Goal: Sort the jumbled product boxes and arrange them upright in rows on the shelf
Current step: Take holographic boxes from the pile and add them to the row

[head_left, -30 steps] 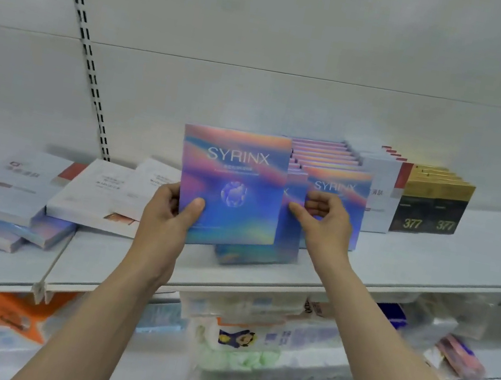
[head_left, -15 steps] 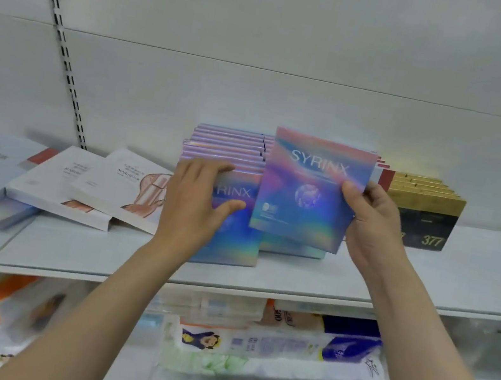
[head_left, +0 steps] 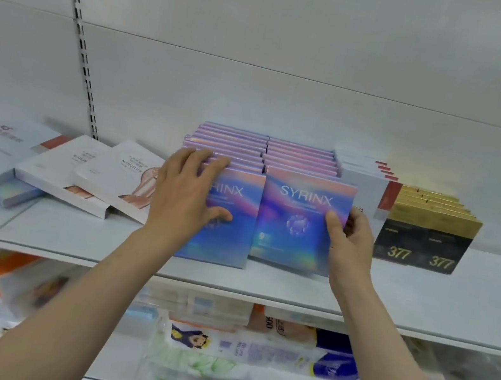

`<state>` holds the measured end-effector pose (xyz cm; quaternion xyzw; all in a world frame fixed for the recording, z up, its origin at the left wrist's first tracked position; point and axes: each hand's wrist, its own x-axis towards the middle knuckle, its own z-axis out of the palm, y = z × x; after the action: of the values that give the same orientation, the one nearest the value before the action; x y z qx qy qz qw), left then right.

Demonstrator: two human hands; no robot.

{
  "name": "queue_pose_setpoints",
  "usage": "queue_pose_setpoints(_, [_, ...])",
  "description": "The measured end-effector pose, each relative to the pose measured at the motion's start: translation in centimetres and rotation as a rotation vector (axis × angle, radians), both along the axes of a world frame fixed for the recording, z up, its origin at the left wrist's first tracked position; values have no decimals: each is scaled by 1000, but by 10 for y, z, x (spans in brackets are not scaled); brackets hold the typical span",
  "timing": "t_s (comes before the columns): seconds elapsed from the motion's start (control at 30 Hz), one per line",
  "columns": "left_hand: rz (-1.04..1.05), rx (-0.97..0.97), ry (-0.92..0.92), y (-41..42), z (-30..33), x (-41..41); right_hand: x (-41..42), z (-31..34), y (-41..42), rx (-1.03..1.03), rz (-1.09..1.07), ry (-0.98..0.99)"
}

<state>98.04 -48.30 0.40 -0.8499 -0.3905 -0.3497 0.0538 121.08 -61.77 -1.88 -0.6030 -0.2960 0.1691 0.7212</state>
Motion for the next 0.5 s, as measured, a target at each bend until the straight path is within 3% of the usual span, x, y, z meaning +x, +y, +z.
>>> queue_pose_setpoints(0.13, [-30, -33, -38, 2, 0, 1, -12, -10, 16, -125, -126, -228])
queue_pose_setpoints(0.27, [-24, -44, -34, 2, 1, 1, -10, -12, 18, -164, 11, -238])
queue_pose_setpoints(0.5, [-8, -62, -6, -1, 3, 1, -4, -11, 20, -203, -25, -292])
